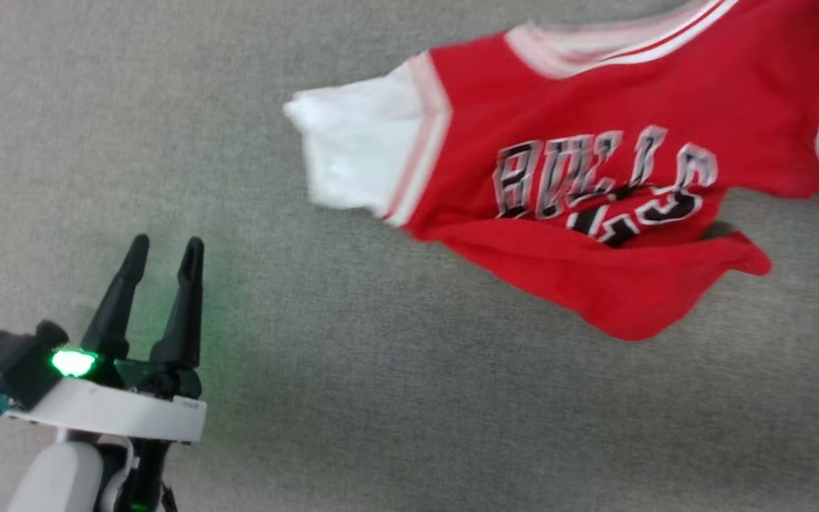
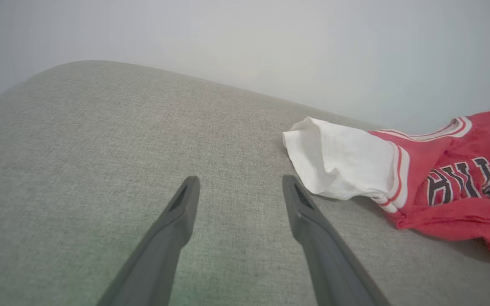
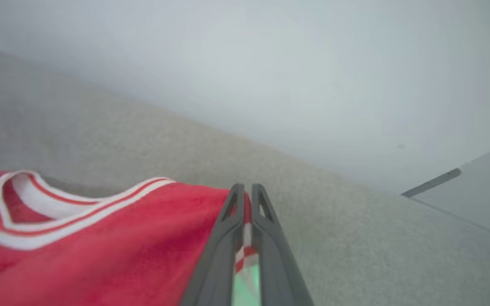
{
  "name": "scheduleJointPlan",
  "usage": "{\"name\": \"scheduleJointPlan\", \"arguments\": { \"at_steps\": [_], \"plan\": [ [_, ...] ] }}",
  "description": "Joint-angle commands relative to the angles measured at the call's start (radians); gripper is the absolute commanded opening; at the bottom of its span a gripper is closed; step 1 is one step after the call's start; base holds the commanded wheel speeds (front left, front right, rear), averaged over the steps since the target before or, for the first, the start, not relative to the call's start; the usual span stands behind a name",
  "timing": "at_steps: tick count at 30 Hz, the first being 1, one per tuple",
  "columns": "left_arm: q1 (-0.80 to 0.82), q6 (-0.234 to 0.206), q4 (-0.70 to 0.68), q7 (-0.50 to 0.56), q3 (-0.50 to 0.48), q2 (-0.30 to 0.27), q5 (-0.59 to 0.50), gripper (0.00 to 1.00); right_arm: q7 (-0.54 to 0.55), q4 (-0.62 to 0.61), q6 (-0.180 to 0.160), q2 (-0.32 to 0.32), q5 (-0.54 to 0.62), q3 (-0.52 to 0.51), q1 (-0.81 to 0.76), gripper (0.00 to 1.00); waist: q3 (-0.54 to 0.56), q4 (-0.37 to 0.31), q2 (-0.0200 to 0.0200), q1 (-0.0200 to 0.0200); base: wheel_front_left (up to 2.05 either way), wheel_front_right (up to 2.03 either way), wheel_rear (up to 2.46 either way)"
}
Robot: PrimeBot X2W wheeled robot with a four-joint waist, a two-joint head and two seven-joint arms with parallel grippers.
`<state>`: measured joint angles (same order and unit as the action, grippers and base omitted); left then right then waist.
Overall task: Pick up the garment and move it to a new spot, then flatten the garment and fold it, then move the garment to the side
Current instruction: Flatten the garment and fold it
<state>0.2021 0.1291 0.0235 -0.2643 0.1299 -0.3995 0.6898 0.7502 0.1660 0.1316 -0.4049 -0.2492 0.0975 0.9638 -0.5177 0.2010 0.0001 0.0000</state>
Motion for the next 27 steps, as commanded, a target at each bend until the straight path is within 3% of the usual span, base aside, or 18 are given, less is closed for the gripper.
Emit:
{"name": "scheduleJointPlan", "arguments": {
  "at_steps": [1,7,12,17,18,19,27],
  "plan": [
    [0.013,0.003,0.002,0.001,0.006,0.001,0.006,1.00,-0.021,0.021,-0.002,0.013,0.035,-0.021,0.033,0.00,-0.026,0.024,-0.0001,0.0000,0.00,0.00,0.00],
    [0.051,0.003,0.015,0.000,0.045,0.011,0.025,1.00,-0.179,0.202,-0.002,0.114,0.285,-0.194,0.168,0.00,-0.063,0.076,-0.0001,0.0000,0.00,0.00,0.00],
    [0.066,0.003,0.032,0.001,0.072,0.017,0.033,1.00,-0.217,0.344,-0.002,0.147,0.468,-0.303,0.204,0.00,-0.078,0.105,-0.0001,0.0000,0.00,0.00,0.00],
    [0.085,0.003,0.045,0.000,0.081,0.018,0.039,1.00,-0.268,0.437,-0.002,0.189,0.557,-0.362,0.206,0.00,-0.077,0.110,-0.0001,0.0000,0.00,0.00,0.00],
    [0.086,0.003,0.046,0.001,0.080,0.015,0.038,1.00,-0.288,0.449,-0.002,0.194,0.564,-0.371,0.208,0.30,-0.073,0.106,-0.0001,0.0000,0.00,0.00,0.00],
    [0.086,0.003,0.048,0.001,0.078,0.012,0.037,1.00,-0.309,0.459,-0.002,0.200,0.572,-0.378,0.208,0.97,-0.068,0.101,-0.0001,0.0000,0.00,0.00,0.00],
    [0.077,0.003,0.042,0.000,0.030,-0.046,0.011,1.00,-0.533,0.466,-0.002,0.215,0.509,-0.328,0.160,1.00,-0.001,0.029,-0.0001,0.0000,0.00,0.00,0.00]
  ]
}}
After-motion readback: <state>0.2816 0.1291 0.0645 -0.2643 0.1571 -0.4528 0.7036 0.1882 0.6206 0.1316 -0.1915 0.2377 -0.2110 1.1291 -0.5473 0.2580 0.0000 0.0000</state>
